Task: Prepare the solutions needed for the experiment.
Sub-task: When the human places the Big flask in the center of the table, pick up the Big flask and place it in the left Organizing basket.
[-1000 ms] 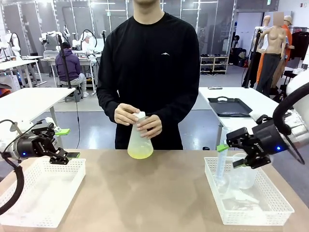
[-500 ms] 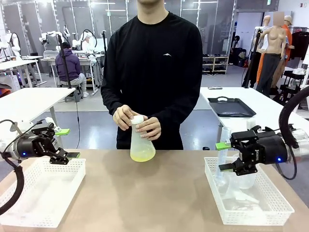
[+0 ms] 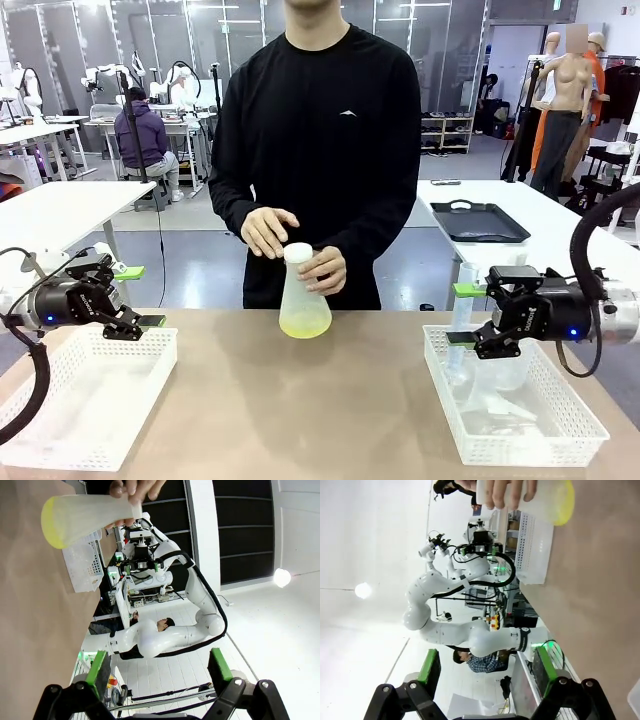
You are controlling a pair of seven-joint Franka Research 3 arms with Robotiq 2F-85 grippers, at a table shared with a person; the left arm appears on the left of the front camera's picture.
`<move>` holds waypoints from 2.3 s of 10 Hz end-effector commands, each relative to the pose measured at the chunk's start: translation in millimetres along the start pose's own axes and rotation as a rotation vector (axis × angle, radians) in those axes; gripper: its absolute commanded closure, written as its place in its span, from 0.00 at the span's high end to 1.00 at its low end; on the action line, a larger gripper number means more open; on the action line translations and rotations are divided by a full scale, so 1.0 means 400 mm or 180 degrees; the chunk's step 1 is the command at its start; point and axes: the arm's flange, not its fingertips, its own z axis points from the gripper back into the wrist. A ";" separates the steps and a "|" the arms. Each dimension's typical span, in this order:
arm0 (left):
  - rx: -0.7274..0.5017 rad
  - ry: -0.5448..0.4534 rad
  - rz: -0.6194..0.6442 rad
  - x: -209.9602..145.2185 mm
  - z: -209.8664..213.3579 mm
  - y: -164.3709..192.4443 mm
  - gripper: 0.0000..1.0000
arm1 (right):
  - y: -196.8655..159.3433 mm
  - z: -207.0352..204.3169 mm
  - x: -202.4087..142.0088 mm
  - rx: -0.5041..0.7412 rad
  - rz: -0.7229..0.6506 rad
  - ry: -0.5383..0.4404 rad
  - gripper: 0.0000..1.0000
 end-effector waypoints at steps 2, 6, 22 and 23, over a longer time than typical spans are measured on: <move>-0.0001 0.0002 -0.0008 -0.001 -0.001 -0.001 1.00 | -0.002 -0.006 0.019 0.0008 -0.0142 0.0057 0.94; -0.0001 0.0002 -0.0008 -0.001 -0.001 -0.001 1.00 | -0.012 -0.007 0.005 0.0025 -0.0056 0.0047 0.94; 0.0451 0.0018 -0.1291 0.080 -0.123 -0.070 1.00 | -0.012 -0.007 0.005 0.0025 -0.0056 0.0047 0.94; 0.0712 0.0096 -0.1652 0.102 -0.154 -0.070 1.00 | -0.012 -0.007 0.005 0.0025 -0.0056 0.0047 0.94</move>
